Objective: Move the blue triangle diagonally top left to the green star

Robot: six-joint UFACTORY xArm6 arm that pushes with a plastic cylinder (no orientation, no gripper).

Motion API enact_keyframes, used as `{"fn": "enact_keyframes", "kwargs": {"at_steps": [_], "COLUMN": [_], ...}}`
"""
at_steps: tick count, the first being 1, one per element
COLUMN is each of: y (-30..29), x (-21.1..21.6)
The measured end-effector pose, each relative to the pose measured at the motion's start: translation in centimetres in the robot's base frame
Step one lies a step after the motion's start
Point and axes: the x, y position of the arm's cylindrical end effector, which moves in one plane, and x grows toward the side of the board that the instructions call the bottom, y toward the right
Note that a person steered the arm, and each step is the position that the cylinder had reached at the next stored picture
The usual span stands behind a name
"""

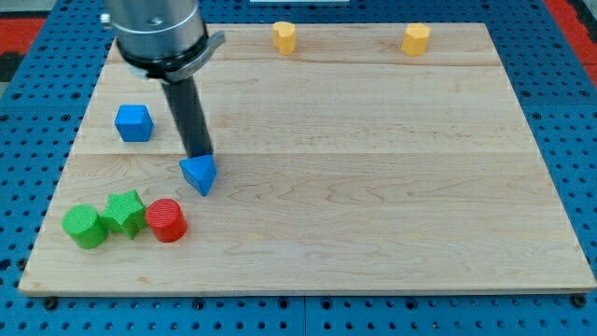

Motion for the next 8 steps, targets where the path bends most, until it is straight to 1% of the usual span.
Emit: {"fn": "enact_keyframes", "kwargs": {"at_steps": [1,2,3,4,5,6,7,8], "y": [3.0,3.2,-1.3,-1.2,2.9,5.1,-1.3,-4.9], "x": [-0.1,0.0,0.1,1.1,1.0,3.6,4.0,3.6]}}
